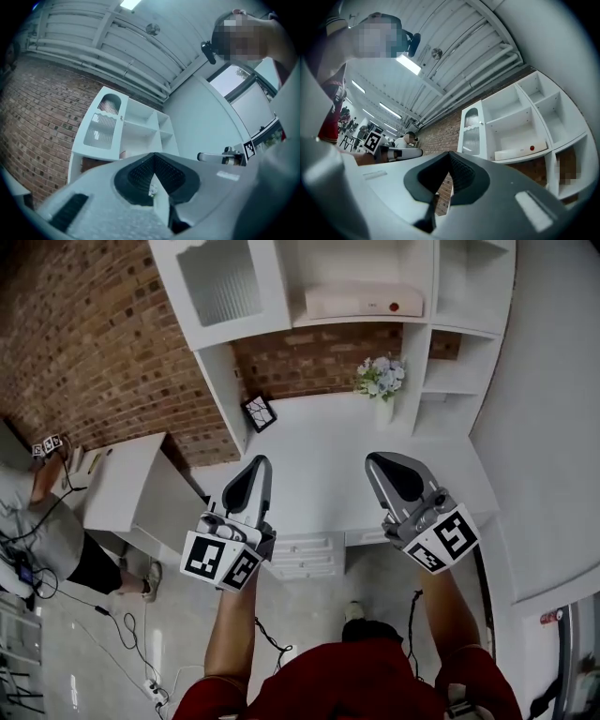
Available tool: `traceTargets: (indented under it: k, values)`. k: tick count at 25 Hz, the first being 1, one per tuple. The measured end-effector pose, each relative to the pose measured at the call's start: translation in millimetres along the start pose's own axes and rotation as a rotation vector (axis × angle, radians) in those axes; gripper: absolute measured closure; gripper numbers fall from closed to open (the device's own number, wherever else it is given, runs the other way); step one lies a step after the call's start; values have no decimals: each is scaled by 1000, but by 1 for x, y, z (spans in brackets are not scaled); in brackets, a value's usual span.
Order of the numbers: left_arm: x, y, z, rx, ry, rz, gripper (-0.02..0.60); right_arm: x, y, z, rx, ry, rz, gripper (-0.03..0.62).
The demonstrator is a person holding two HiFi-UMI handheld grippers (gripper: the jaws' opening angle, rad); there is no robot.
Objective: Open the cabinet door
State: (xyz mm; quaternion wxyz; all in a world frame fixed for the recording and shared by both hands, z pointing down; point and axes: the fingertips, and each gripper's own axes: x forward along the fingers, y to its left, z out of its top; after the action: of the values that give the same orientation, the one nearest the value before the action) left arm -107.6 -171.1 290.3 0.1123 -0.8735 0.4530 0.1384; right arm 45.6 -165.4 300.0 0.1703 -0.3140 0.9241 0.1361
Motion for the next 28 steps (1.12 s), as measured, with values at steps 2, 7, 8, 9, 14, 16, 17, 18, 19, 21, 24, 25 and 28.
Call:
traceTargets:
  k: [2, 7, 8, 9, 14, 16, 17, 18, 19, 21, 24, 25, 28]
  values:
    - [36, 11, -5, 10, -2, 11, 580, 14, -37, -3, -5, -9, 13, 582]
    - [109, 37, -13, 41, -4, 51, 580, 50, -110, -5, -2, -30, 63, 582]
    - [121, 42, -12, 49, -1, 57, 580, 57, -121, -6, 0, -33, 74, 582]
    - [132, 46, -11, 57, 2, 62, 580, 64, -131, -6, 2, -35, 84, 582]
    - [172, 64, -3, 78, -3, 83, 580, 92, -165, -10, 14, -41, 117, 582]
    - [183, 71, 2, 85, -4, 86, 580, 100, -173, -12, 26, -43, 121, 582]
    - [189, 75, 4, 89, -2, 87, 580, 104, -178, -12, 35, -44, 122, 582]
    - [194, 79, 6, 93, -1, 88, 580, 109, -182, -13, 46, -46, 124, 582]
    - [200, 83, 9, 96, 0, 88, 580, 113, -186, -13, 56, -48, 125, 582]
    - [211, 93, 15, 96, -6, 85, 580, 122, -193, -11, 62, -54, 128, 582]
    - [223, 107, 22, 75, -25, 65, 580, 135, -197, -9, 32, -57, 128, 583]
    - [227, 112, 25, 71, -31, 56, 580, 140, -197, -9, 18, -56, 126, 583]
    - [240, 128, 36, 72, -50, 22, 580, 153, -198, -4, -28, -50, 110, 582]
